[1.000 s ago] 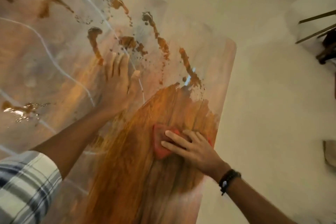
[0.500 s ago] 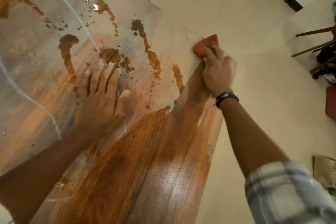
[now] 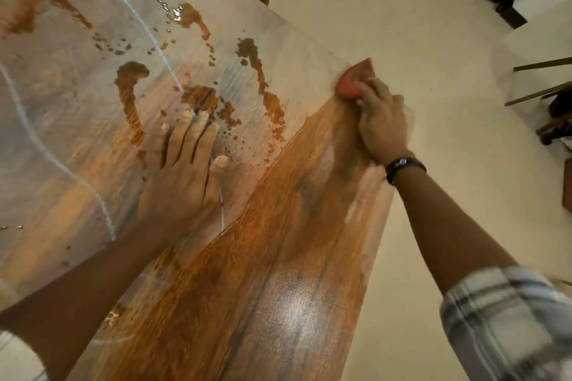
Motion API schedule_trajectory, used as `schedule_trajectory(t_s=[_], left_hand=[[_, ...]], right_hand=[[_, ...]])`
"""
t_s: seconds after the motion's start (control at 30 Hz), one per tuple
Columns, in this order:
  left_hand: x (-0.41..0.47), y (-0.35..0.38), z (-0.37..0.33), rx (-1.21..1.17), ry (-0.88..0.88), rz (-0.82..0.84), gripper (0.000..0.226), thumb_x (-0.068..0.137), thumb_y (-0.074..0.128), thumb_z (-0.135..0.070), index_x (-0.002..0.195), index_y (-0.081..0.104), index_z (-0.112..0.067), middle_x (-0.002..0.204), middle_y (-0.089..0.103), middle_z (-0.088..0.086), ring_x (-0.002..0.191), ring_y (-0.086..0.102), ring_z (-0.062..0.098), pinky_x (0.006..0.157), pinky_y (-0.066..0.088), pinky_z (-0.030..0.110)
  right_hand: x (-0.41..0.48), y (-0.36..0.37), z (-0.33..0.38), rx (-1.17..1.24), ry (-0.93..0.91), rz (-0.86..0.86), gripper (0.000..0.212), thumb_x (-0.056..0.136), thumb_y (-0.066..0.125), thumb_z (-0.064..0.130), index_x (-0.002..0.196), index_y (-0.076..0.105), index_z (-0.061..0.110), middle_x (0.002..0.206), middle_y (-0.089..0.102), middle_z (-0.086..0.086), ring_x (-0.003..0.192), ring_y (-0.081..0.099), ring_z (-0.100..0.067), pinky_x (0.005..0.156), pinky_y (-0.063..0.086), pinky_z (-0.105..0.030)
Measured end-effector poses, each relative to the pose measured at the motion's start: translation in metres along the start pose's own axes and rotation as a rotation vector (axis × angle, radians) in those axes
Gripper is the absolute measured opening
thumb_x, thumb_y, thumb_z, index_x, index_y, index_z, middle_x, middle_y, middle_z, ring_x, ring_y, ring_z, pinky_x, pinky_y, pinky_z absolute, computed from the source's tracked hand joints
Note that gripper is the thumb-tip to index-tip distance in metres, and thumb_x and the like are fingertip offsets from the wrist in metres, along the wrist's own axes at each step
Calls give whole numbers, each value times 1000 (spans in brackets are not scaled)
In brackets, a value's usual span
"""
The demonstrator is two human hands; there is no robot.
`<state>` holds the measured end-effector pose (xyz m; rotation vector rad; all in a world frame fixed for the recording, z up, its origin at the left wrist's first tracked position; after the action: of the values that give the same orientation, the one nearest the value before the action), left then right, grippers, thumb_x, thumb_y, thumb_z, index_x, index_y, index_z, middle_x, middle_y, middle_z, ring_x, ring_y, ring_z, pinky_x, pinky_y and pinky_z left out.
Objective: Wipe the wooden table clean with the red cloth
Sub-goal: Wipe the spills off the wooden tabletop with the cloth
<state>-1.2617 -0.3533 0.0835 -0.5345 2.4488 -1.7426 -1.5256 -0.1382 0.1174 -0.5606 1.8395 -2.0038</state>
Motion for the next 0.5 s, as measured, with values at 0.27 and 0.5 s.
schedule_trajectory(t_s=[0.27,0.5], left_hand=[[1,-8,-2,-62,-19,4,63,106,11,-40,153,31,-3,162,27,16,154,15,30,123,11,55],[0,-13,-2,-92,-31,9,64,105,9,-42,156,24,-4,164,22,15,154,11,29,124,8,55]], right_hand=[[-78,7,135,53,-202,-17,46,99,46,14,144,49,23,153,42,-4,115,50,-29,86,51,-40],[-109,13,138,-5,-493,68,55,94,54,7,144,49,27,154,42,-3,109,51,-30,81,49,-38]])
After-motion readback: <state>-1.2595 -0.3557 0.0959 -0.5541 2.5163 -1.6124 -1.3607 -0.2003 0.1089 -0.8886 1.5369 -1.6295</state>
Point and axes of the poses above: each hand's wrist, its own x-axis towards the middle knuckle, its own y-axis out of the palm, z = x × y, the point moved 9 cm from there along x, towards the middle knuckle
